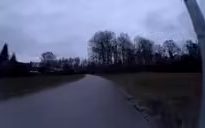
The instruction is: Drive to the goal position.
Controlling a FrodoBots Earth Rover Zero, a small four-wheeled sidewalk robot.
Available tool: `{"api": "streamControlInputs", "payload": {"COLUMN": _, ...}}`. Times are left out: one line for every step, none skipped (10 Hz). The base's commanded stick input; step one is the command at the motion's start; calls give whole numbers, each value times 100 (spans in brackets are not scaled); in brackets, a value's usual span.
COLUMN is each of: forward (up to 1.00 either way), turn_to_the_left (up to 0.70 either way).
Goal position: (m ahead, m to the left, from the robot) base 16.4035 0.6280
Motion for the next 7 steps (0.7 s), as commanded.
{"api": "streamControlInputs", "payload": {"forward": 70, "turn_to_the_left": 0}}
{"api": "streamControlInputs", "payload": {"forward": 70, "turn_to_the_left": 0}}
{"api": "streamControlInputs", "payload": {"forward": 70, "turn_to_the_left": 0}}
{"api": "streamControlInputs", "payload": {"forward": 70, "turn_to_the_left": 0}}
{"api": "streamControlInputs", "payload": {"forward": 70, "turn_to_the_left": 0}}
{"api": "streamControlInputs", "payload": {"forward": 70, "turn_to_the_left": 0}}
{"api": "streamControlInputs", "payload": {"forward": 70, "turn_to_the_left": 0}}
